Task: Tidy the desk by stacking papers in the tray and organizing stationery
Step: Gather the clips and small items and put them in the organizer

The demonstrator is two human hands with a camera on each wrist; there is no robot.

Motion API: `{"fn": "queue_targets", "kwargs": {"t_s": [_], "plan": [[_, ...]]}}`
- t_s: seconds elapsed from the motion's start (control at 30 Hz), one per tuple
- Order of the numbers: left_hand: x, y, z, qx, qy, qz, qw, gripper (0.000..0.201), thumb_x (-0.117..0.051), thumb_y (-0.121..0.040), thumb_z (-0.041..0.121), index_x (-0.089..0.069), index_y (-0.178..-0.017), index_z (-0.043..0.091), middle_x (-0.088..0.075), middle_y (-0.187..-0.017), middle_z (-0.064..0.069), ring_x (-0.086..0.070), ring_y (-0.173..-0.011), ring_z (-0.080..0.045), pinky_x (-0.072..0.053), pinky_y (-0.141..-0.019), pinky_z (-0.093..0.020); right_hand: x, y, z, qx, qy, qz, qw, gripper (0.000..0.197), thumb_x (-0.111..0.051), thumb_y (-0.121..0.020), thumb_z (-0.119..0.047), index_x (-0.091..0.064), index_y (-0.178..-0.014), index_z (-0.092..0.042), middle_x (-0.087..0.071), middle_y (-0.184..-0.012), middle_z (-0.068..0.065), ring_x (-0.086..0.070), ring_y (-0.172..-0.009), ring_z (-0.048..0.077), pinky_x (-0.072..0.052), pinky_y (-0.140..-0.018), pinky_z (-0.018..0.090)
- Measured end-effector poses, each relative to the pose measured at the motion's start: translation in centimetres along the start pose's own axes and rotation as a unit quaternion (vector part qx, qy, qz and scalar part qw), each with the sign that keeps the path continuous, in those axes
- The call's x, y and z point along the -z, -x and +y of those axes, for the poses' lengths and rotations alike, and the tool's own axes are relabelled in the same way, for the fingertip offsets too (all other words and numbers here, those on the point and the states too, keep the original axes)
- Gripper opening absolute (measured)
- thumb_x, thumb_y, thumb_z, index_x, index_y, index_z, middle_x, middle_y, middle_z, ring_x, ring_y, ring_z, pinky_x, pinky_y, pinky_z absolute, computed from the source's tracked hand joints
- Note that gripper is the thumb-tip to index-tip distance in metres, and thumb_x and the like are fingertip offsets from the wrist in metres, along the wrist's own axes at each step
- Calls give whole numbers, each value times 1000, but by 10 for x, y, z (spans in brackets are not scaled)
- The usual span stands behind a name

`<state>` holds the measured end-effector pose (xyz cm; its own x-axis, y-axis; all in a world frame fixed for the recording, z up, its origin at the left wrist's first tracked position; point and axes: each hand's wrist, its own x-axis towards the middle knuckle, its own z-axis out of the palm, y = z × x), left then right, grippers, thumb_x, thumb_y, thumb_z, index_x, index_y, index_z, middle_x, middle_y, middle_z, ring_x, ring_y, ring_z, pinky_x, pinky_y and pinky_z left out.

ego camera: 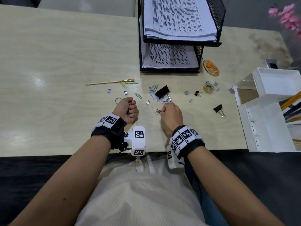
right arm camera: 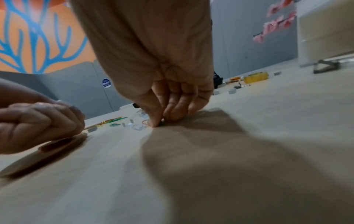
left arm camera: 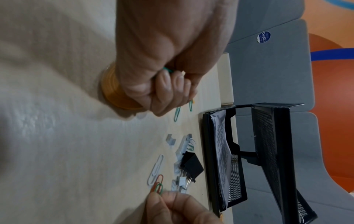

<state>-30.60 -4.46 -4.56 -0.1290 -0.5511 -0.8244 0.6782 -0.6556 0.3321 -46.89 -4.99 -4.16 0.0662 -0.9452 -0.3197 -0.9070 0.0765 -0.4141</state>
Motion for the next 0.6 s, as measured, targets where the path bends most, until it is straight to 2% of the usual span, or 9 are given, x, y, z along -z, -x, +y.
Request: {"fn": "queue_targets", "kwargs": {"t_s": [0.07,0.13,0.23,0.3,0.37,0.47,0.6], "plan": [[1,1,0,-4,0,-1,1000,39,-31,-97,25,-30,-59,19,-26,-31,7,-24,-23,-7,-13,-27,-13,2,-2,-3,-4,14,-10,1000,11,-49,-85,2,-60,-85,0,-63,-105,18,-59,-99,33,-44,-73,31],[2,2,0,-8,-1,-1,1000,38,-31,-97,25,-30,-59,19,-26,-32,7,-24,-23,-7,-14,-26,-14,4,0,-8,-4,-14,-11,1000,14,-46,-84,5,-54,-78,-5,-62,-98,19,-58,-97,34,-45,-71,32],[2,3,0,-16,0,3,1000,38,-30,-97,25,-32,-59,19,-29,-32,7,-27,-24,-7,-15,-27,-13,5,7,-18,-4,-77,15,997,21,-42,-80,10,-52,-69,-3,-59,-82,24,-58,-85,35,-52,-77,45],[1,3,0,-25,3,10,1000,38,-30,-97,25,-34,-60,18,-35,-33,6,-33,-24,-7,-21,-27,-10,2,8,-21,-8,-78,8,997,13,-46,-85,7,-58,-79,6,-62,-95,24,-57,-94,37,-50,-84,45],[1,3,0,-37,12,15,999,38,-29,-98,24,-37,-61,16,-43,-34,4,-42,-26,-7,-29,-29,-8,-2,6,-22,-5,-50,-10,999,14,-49,-89,1,-61,-94,5,-60,-105,20,-55,-101,34,-48,-85,40],[3,3,2,-59,45,18,997,40,-30,-99,23,-43,-62,12,-51,-37,1,-55,-32,-9,-42,-35,-10,-8,3,-22,35,11,-8,999,12,-51,-88,1,-62,-91,2,-61,-106,18,-56,-103,33,-47,-83,38],[5,4,5,-76,83,17,994,40,-31,-100,20,-46,-64,7,-56,-40,-4,-63,-38,-15,-49,-40,-15,-10,2,-22,69,58,-26,996,12,-50,-88,0,-60,-94,-1,-61,-105,17,-55,-102,33,-46,-83,39]]}}
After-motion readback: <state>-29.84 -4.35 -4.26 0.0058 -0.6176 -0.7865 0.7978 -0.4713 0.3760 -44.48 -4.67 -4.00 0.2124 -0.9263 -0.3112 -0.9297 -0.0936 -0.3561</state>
